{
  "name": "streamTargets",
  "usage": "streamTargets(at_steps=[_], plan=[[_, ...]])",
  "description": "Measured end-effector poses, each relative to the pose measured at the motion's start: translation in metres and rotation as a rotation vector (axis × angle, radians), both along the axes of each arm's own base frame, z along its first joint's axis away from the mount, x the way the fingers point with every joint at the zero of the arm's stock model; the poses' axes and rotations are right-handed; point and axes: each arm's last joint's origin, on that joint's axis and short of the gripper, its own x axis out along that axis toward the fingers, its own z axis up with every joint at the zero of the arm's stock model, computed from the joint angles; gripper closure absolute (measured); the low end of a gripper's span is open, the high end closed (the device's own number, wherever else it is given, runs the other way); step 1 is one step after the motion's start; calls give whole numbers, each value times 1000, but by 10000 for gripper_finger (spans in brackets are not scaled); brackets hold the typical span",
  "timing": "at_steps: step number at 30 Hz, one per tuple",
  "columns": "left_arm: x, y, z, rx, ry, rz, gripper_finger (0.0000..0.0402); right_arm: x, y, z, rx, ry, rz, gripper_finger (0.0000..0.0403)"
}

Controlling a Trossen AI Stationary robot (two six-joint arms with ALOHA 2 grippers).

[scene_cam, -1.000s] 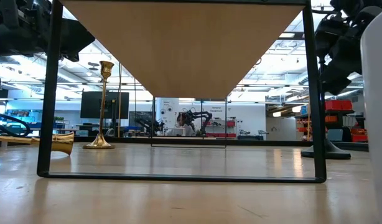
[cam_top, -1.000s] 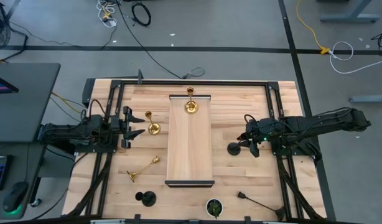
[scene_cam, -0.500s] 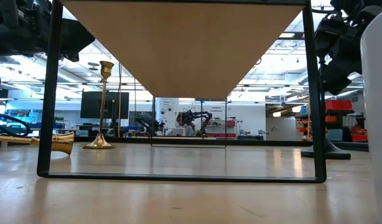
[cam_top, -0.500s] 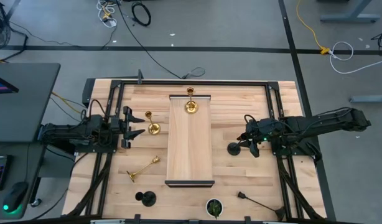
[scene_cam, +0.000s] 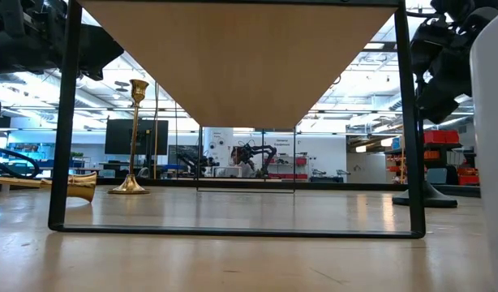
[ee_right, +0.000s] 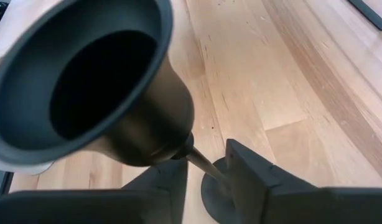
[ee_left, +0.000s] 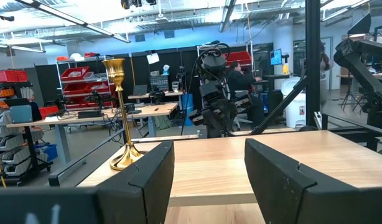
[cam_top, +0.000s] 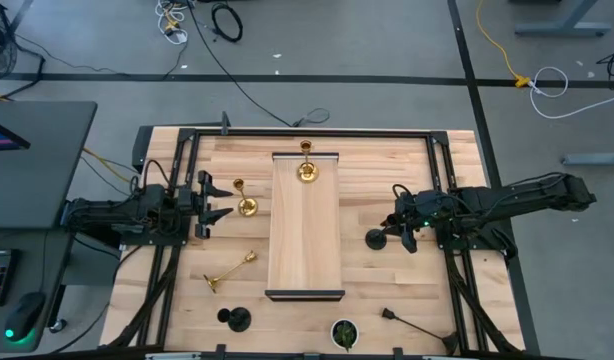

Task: Pick & Place candle stick holders
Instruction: Put the top black candle holder on the shelf

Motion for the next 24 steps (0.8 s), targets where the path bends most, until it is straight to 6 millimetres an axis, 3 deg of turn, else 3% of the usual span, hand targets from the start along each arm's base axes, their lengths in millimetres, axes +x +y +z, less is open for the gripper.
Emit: streamTargets(at_steps=[9,24], plan=[[0,0,0,0,0,0,204,0,0,1,-38,-12,8,392],[0,0,0,0,3,0,204,1,-1,2,-59,-25,-8,400]])
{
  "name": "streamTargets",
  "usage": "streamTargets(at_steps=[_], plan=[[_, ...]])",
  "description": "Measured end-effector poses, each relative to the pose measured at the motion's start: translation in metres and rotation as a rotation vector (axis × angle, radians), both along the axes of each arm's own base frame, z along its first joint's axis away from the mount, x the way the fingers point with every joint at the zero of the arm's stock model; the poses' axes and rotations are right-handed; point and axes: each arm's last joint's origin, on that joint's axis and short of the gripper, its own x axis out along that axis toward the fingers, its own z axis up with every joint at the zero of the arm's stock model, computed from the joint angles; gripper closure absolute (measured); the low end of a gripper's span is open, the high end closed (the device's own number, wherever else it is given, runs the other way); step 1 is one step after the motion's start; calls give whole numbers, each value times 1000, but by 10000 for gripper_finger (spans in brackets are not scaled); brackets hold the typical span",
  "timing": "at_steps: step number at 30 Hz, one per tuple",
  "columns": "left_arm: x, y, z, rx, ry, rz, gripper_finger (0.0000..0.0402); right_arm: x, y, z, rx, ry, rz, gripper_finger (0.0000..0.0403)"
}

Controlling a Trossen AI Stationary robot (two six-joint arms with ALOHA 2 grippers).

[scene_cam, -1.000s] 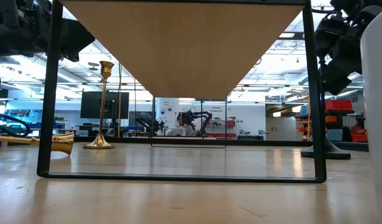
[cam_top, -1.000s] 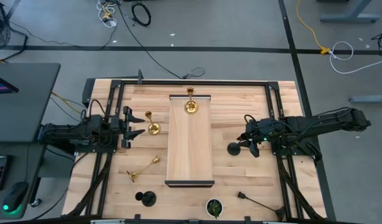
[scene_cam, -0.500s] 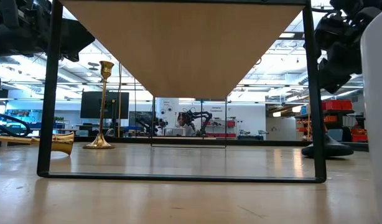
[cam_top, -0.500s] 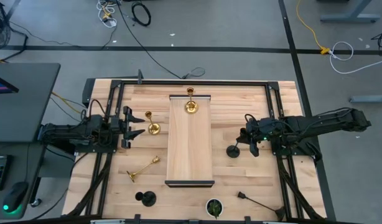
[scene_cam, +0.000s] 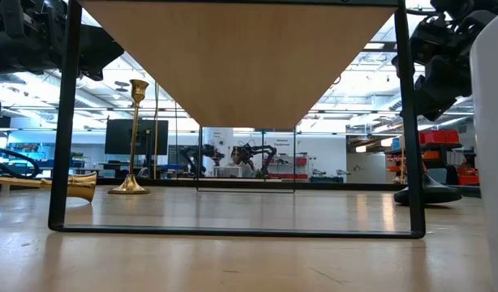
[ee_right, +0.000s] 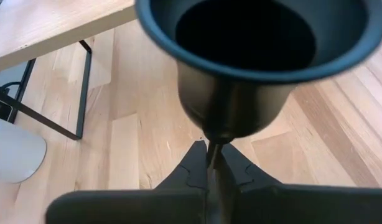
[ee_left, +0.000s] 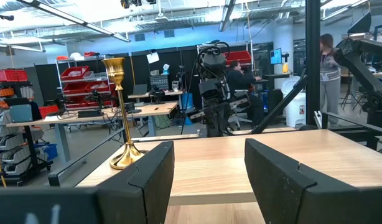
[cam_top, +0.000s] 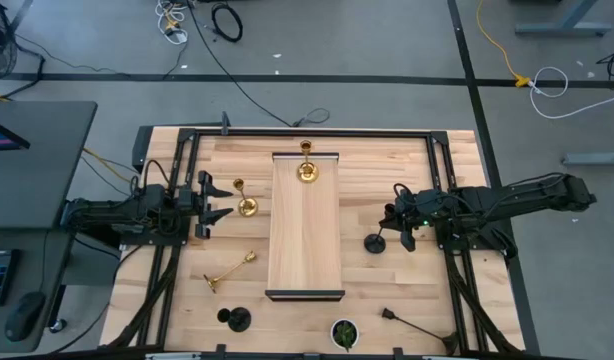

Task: Pick & Place candle stick holders
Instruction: Put the top black candle holder on the shelf

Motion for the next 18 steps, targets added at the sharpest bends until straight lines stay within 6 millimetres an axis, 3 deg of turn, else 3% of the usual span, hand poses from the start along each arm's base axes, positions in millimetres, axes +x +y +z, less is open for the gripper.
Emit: streamTargets(at_steps=[9,18], plan=[[0,0,0,0,0,0,204,2,0,7,8,-31,-4,402],[0,0,0,-1,-1,0,204,2,-1,57,-57,-89,2,402]])
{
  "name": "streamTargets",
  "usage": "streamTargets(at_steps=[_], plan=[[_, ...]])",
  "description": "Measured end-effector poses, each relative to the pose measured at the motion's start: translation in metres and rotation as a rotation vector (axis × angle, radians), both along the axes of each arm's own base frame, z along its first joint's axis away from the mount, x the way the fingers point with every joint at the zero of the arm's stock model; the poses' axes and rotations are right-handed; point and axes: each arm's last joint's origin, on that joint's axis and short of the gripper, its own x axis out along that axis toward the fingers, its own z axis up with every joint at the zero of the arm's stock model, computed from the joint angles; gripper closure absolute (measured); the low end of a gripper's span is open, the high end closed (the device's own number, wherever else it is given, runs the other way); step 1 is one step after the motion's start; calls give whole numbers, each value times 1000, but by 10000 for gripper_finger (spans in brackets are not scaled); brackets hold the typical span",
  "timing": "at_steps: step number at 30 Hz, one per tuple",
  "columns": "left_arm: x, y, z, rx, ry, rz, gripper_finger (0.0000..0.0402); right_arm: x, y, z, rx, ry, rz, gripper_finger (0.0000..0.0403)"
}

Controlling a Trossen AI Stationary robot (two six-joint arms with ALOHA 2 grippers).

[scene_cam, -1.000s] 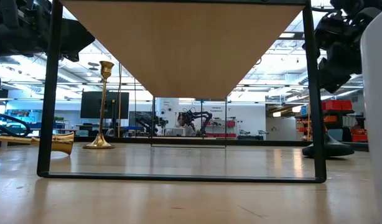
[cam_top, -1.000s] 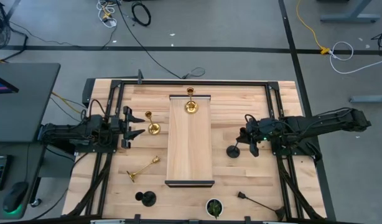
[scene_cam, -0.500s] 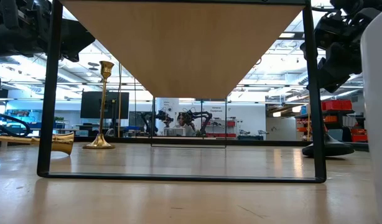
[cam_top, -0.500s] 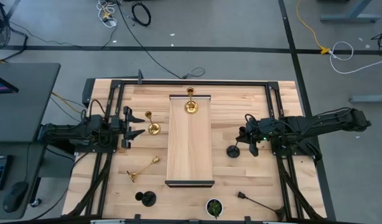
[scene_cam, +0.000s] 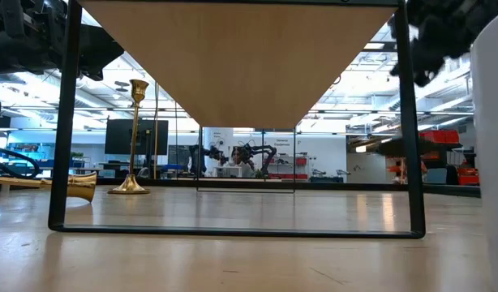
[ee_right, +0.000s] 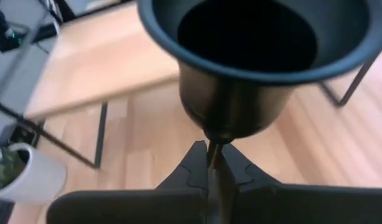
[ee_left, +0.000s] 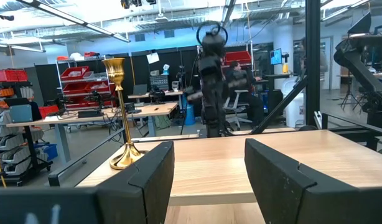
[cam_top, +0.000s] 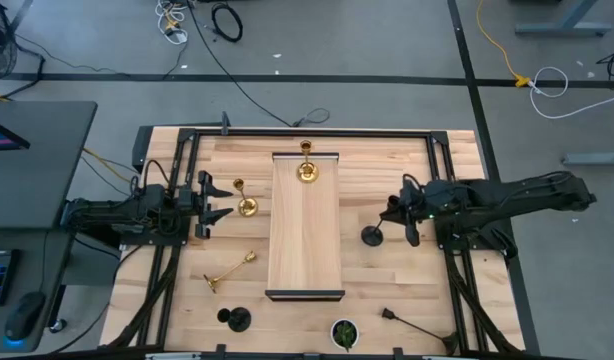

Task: Pick & Place candle stick holders
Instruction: Put the top black candle holder on the shelf

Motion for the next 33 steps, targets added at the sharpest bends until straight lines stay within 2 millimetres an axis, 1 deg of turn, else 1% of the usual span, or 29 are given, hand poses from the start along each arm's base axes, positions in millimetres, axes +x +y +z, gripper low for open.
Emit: streamTargets(at_steps=[4,8,11,16,19,23,27,33], plan=[[0,0,0,0,0,0,204,3,0,29,-24,-33,12,403],[0,0,0,0,-1,-1,204,13,1,54,-60,-19,34,403],[0,0,0,0,-1,0,204,26,3,74,-91,-21,60,403],[0,0,0,-1,0,-1,204,51,11,97,-138,-32,131,403],[0,0,0,-1,-1,-1,204,66,19,105,-134,-27,180,403],[0,0,0,-1,0,-1,204,86,34,110,-141,4,223,403],[0,0,0,-1,0,-1,204,108,53,114,-149,17,248,403],[0,0,0,-5,0,-2,204,129,82,120,-168,12,301,403]])
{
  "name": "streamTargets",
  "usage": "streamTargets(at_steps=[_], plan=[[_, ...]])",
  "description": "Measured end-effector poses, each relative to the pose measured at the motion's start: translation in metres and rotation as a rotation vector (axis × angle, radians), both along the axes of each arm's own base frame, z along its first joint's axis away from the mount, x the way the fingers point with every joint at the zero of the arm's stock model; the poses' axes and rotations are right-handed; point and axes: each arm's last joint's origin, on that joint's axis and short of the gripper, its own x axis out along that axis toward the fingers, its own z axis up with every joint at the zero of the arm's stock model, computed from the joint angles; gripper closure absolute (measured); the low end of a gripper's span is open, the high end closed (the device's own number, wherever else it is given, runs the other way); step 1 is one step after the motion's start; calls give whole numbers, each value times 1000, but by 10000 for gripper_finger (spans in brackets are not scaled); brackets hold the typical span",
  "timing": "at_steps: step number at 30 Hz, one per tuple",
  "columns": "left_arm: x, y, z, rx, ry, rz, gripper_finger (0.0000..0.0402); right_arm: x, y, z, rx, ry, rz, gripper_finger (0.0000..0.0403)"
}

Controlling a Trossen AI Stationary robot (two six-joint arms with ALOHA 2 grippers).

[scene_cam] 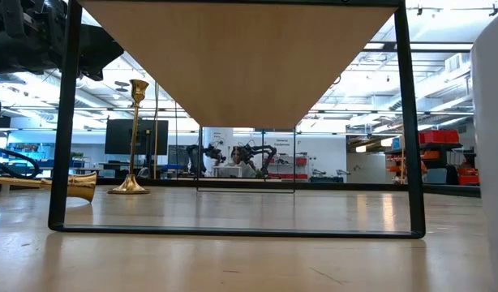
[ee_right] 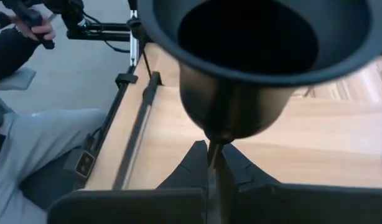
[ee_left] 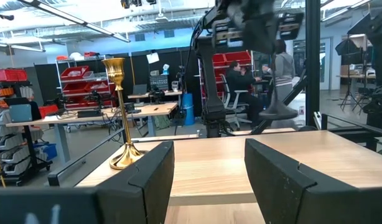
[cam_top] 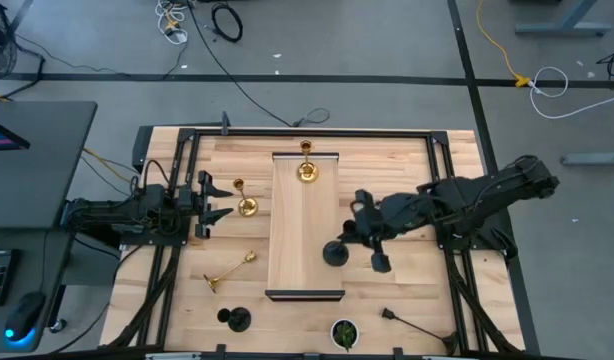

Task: Pick & Place candle stick holders
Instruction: Put the top black candle holder on the shelf

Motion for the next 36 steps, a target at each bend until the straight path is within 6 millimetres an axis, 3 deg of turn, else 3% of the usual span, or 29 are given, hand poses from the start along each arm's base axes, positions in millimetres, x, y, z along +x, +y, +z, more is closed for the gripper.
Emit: streamTargets(at_steps=[10,23,36], plan=[[0,0,0,-54,0,-12,204,34,42,-15,4,-60,57,403],[0,0,0,-54,-1,-12,204,46,47,-20,19,-103,32,403],[0,0,0,-51,1,-27,204,59,49,-38,-8,-53,4,403]])
